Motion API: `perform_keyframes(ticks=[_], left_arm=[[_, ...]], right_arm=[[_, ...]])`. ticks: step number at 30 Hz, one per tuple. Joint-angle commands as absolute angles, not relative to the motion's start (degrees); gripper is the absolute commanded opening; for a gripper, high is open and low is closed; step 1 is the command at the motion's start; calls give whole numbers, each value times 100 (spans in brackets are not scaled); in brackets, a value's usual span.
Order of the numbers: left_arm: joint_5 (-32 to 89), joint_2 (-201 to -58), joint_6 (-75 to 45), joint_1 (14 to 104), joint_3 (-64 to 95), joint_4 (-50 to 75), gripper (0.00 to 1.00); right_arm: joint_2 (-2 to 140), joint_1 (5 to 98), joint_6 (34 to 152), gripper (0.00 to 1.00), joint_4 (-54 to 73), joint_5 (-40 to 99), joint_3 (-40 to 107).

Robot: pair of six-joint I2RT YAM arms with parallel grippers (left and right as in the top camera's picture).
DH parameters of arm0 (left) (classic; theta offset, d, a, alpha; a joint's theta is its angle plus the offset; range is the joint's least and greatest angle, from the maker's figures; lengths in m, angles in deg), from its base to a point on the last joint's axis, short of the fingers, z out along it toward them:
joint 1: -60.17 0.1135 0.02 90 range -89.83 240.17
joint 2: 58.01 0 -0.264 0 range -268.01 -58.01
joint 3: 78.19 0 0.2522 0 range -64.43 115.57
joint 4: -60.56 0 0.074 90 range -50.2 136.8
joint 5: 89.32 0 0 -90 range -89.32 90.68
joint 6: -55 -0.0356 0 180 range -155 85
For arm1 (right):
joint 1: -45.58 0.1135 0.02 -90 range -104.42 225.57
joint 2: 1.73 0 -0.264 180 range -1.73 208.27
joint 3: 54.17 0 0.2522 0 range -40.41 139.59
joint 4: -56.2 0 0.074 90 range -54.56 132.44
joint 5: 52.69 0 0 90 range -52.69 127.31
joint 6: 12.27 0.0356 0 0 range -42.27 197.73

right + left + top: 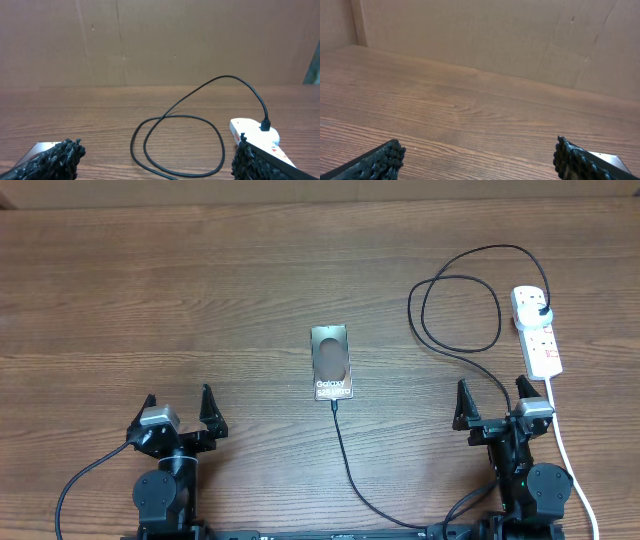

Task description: Plug charger to phone and switch on socket

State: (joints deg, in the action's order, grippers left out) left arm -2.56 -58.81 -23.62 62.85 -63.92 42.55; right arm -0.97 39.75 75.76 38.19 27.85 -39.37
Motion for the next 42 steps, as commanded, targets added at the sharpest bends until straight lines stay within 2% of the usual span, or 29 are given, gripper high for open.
perform_keyframes(ticks=[1, 12, 20, 30, 42], left_arm=[[-331, -5835, -2495, 6316, -6416, 4274, 100], [-326, -5835, -2541, 6316, -6416, 4274, 100], [-228, -5835, -3945, 6316, -6416, 4257, 99], [-235, -5835, -3951, 6316, -6416, 4259, 100], [-232, -5835, -3951, 6316, -6416, 4261, 100]], right_arm=[[-156, 4032, 7484, 100, 3845, 2816, -3996], [-156, 4032, 7486, 100, 3847, 2816, -3996], [-156, 4032, 7484, 100, 3845, 2816, -3996], [-156, 4086, 7486, 100, 3845, 2818, -3996], [-156, 4659, 7484, 100, 3845, 2825, -3996]])
